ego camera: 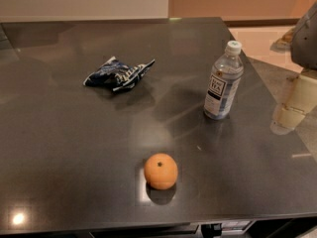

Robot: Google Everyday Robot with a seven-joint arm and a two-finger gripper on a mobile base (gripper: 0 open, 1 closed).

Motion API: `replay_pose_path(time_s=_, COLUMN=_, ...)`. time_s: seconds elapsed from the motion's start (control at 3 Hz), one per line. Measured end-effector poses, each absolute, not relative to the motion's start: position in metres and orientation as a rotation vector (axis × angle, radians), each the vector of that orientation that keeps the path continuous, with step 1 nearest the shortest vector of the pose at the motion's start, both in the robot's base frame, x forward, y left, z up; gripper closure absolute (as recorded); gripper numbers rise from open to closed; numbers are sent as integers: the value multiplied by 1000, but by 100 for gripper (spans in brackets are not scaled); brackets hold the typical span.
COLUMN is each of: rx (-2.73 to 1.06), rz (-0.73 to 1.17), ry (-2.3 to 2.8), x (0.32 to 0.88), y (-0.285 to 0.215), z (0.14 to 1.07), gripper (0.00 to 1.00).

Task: Move blue plastic bottle near blue chip bag

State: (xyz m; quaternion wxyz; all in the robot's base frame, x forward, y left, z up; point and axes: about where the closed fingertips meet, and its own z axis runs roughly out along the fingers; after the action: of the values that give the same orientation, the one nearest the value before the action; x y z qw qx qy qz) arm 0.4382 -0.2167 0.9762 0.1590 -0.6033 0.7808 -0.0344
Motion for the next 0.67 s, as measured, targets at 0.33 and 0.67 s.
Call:
replay_pose_path(time_s=0.33, rx=-1723, rz=-100, ry=2231, x=439, y=-217, z=977, gripper=0)
replay_pose_path(time_s=0.67, rx=-1699, rz=-71, ry=2228, x=456, y=-215, z=974, gripper=0)
